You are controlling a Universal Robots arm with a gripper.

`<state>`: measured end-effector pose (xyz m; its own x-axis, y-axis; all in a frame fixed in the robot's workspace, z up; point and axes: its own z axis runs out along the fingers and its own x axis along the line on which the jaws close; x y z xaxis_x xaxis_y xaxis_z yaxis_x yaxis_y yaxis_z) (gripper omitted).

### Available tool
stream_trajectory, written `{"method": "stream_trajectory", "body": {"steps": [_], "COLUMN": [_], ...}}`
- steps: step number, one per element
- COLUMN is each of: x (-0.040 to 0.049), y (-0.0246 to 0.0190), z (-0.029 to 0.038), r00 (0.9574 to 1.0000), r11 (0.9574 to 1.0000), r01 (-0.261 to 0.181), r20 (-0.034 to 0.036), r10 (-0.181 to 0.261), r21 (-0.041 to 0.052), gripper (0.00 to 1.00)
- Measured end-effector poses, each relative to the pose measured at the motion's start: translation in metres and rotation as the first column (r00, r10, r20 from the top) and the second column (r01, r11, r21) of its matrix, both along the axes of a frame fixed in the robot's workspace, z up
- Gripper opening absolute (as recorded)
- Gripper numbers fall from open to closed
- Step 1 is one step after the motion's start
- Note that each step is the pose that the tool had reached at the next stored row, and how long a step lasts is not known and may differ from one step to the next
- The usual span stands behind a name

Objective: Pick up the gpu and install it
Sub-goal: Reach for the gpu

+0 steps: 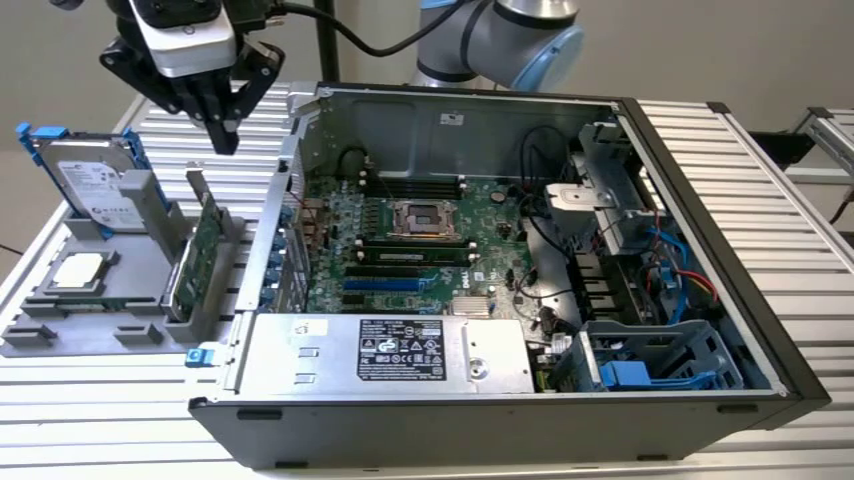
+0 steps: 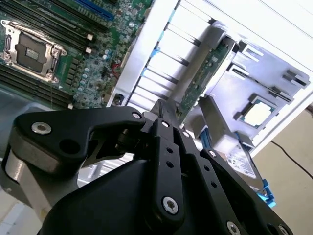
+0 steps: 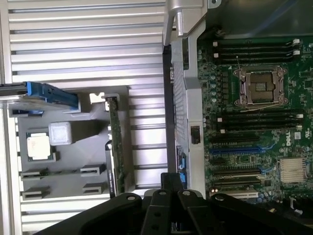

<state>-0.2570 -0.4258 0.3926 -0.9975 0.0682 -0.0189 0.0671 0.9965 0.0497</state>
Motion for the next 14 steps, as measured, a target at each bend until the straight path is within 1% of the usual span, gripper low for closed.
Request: {"method": "stream_trajectory", "body": {"steps": [14], "x": [-0.0164], "y": [-0.0073], "z": [0.0], "r00": [1.0], "r11": [1.0], "r01": [-0.001], "r20": [0.0], "r10": [0.001], "r21": [0.0011], "gripper": [0.0]}}
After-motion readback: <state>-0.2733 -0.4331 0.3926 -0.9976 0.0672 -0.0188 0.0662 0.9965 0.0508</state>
